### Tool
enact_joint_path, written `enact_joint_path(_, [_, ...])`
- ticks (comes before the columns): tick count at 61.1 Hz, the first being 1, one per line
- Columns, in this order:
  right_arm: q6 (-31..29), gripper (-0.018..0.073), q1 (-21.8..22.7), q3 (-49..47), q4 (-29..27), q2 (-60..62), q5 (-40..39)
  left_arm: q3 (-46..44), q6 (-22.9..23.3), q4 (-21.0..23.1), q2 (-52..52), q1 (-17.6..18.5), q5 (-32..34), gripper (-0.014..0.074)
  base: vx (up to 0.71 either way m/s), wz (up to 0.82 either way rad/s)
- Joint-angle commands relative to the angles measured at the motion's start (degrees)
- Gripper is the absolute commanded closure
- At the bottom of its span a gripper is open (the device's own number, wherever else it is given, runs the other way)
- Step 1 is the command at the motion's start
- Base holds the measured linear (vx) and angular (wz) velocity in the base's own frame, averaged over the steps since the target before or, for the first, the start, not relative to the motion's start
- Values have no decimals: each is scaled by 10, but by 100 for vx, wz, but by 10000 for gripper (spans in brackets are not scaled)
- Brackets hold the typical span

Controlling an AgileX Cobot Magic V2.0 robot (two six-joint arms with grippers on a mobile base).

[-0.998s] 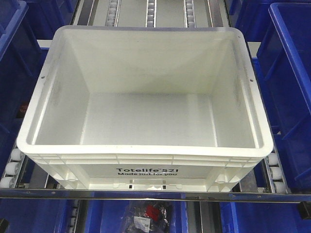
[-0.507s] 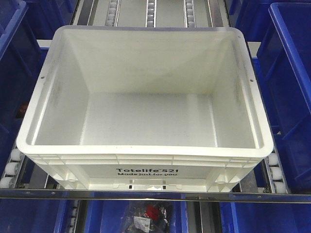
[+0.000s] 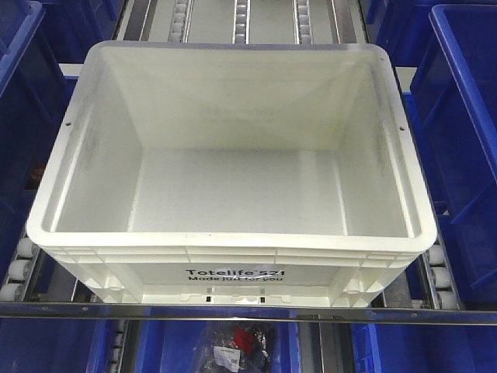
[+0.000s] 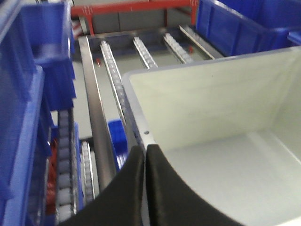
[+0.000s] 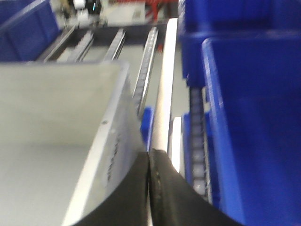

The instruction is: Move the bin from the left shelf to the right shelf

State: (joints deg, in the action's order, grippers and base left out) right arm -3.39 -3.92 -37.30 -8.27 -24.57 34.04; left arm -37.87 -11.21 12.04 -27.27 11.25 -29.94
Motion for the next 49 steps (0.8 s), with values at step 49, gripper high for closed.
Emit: enact_joint_path(49, [-230,524,1,-136,-328,-290,54,-74,3,50,-175,3,85,549,0,0])
